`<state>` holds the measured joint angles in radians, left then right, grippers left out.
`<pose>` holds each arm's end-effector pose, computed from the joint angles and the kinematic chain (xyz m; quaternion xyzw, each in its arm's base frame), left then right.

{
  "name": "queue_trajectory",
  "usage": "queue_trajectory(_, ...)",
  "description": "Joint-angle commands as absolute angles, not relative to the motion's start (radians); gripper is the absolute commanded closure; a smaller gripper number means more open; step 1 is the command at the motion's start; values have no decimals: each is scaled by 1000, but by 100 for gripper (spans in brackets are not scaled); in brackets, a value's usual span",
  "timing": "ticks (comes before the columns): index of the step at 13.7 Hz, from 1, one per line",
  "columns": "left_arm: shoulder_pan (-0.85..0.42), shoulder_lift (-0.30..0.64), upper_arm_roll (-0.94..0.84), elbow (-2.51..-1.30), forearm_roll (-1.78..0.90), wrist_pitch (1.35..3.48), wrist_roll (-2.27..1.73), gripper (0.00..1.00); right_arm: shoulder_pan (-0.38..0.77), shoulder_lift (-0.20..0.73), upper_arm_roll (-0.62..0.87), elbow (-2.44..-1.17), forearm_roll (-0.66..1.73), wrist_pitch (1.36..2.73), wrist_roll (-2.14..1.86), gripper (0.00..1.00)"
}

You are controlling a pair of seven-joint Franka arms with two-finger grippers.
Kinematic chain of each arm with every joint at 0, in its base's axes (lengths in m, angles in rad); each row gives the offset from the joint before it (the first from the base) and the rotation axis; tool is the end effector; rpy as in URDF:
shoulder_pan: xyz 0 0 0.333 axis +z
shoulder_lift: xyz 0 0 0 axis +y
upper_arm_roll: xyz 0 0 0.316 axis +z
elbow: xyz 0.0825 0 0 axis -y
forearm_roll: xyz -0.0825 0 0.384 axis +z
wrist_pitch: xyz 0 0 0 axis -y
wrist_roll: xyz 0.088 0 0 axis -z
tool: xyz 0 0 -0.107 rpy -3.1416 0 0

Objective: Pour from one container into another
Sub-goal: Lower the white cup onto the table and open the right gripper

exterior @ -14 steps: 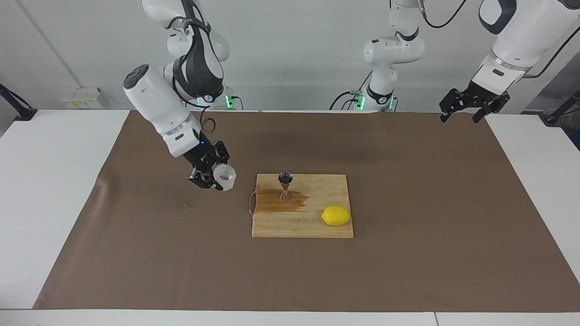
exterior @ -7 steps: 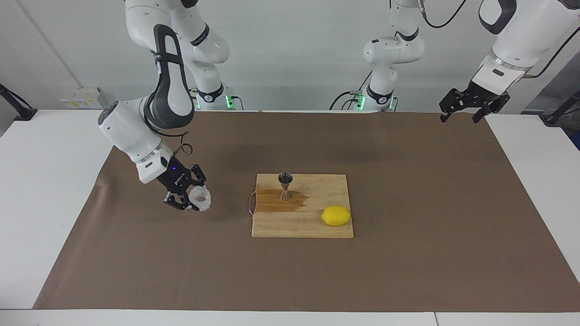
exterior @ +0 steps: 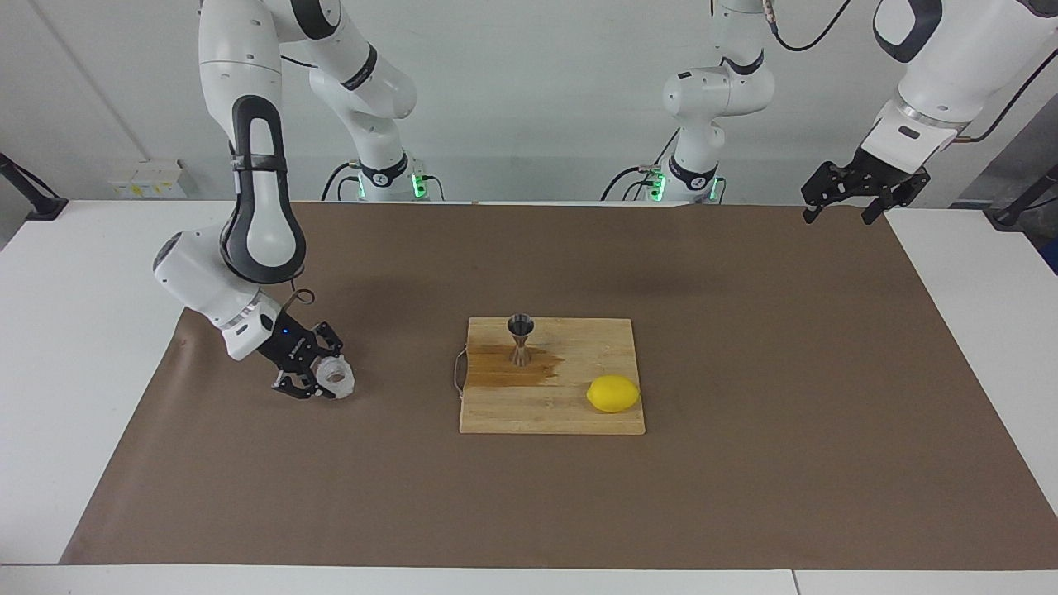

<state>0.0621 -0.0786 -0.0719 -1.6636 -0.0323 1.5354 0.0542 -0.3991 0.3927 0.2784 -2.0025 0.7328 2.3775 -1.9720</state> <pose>0.5251 -0.0102 0.6202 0.9991 -0.0320 -0.0246 0.0139 0.6034 -0.0718 0.2702 -0.7653 -0.5713 -0.2502 0.1592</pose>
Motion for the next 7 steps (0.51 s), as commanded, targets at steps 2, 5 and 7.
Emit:
queue_trajectory(2,81,-106,-84,-1690,-38,1531,66,0,-436,385,293,-2048,769,2365,-2066,46)
queue_trajectory(5,81,-106,-84,-1689,-38,1531,66,0,-456,377,293,-2063,769,2338,-2085,0)
queue_trajectory(7,81,-106,-84,-1690,-38,1532,66,0,-443,350,291,-2054,767,2326,-2041,0)
